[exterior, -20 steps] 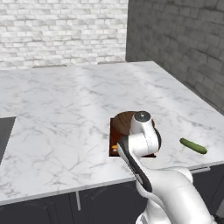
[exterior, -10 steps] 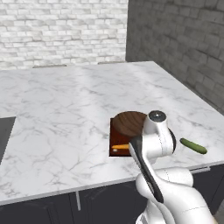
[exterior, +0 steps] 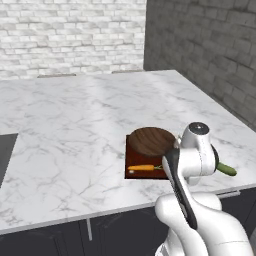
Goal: Place the two vegetables and bowl onto the tray for setting up a vegetable dip station.
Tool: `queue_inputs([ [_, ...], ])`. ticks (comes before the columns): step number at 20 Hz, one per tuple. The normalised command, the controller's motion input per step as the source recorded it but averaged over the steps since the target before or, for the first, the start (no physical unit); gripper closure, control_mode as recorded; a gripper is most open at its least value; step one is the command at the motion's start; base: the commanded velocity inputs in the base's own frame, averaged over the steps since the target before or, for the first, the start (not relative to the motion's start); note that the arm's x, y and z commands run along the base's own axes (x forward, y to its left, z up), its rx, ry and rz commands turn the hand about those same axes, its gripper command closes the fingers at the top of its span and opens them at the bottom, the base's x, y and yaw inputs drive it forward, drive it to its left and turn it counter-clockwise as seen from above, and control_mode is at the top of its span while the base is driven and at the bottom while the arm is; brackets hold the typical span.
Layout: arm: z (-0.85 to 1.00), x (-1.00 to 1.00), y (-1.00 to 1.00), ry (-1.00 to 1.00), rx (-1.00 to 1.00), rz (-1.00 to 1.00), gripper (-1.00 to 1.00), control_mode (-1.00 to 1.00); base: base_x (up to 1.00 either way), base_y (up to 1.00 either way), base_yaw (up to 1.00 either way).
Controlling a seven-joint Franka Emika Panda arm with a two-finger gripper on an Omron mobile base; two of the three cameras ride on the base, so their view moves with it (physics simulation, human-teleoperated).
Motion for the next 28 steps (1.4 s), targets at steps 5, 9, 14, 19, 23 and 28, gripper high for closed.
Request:
queue_inputs([
  [5, 0.08, -0.11, -0.35, 0.00, -0.13, 0.24, -1.00, -1.00, 0.00, 0.00, 0.00],
  [9, 0.06, -0.03, -0.34, 0.00, -0.14, 0.28, -1.00, -1.00, 0.00, 0.00, 0.00],
  [14, 0.05, 0.00, -0.30, 0.00, -0.15, 0.32, -1.00, -1.00, 0.00, 0.00, 0.00],
  [19, 0.04, 0.00, -0.29, 0.00, -0.13, 0.39, -1.00, -1.00, 0.00, 0.00, 0.00],
  [23, 0.04, 0.00, -0.29, 0.00, -0.15, 0.40, -1.00, -1.00, 0.00, 0.00, 0.00],
  [28, 0.04, 0.05, -0.26, 0.00, -0.15, 0.38, -1.00, -1.00, 0.00, 0.00, 0.00],
])
